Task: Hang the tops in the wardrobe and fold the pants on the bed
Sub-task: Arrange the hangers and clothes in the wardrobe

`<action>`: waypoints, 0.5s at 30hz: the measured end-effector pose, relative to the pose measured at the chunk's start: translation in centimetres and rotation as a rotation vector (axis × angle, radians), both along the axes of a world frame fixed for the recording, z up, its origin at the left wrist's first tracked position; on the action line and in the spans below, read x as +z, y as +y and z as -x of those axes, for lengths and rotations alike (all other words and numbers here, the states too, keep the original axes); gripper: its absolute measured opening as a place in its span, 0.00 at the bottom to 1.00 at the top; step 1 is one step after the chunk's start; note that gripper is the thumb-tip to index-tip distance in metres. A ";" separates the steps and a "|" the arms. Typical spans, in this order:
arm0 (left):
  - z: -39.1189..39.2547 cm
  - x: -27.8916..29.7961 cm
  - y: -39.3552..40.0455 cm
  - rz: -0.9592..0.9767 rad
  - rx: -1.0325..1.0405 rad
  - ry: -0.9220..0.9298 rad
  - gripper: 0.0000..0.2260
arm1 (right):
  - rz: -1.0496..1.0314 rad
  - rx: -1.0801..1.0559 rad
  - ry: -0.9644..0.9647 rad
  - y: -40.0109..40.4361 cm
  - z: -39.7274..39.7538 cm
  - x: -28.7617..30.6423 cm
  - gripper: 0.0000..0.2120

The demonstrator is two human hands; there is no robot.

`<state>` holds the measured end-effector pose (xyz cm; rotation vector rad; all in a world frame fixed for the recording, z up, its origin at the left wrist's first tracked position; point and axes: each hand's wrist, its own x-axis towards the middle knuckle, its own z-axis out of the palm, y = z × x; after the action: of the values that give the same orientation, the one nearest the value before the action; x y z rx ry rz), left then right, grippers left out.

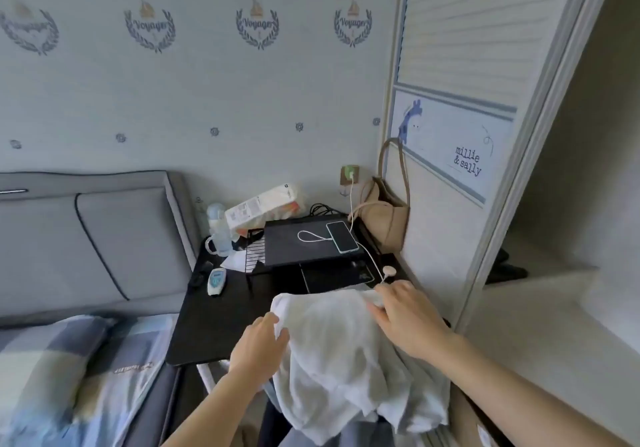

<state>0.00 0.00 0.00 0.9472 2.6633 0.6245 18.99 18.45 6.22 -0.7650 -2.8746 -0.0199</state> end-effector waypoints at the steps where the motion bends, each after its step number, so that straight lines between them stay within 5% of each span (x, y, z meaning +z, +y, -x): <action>1: 0.7 -0.7 0.2 -0.014 0.039 -0.094 0.16 | 0.048 -0.045 -0.001 0.4 0.7 -0.3 0.20; 6: 5.4 -4.2 2.3 -0.066 0.116 -0.379 0.12 | 0.299 -0.239 0.007 0.9 7.1 -1.9 0.25; 9: 8.8 -5.6 4.2 -0.083 0.172 -0.556 0.18 | 0.333 -0.365 -0.131 0.7 11.4 -3.8 0.30; 15: 12.9 -8.2 6.9 -0.258 0.432 -1.136 0.29 | 0.153 -0.462 -0.225 0.0 13.5 -6.5 0.14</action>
<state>-12.89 6.95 -8.17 -0.0482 1.7312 1.1646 5.48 18.50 -0.31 -1.5304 -2.8510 0.0616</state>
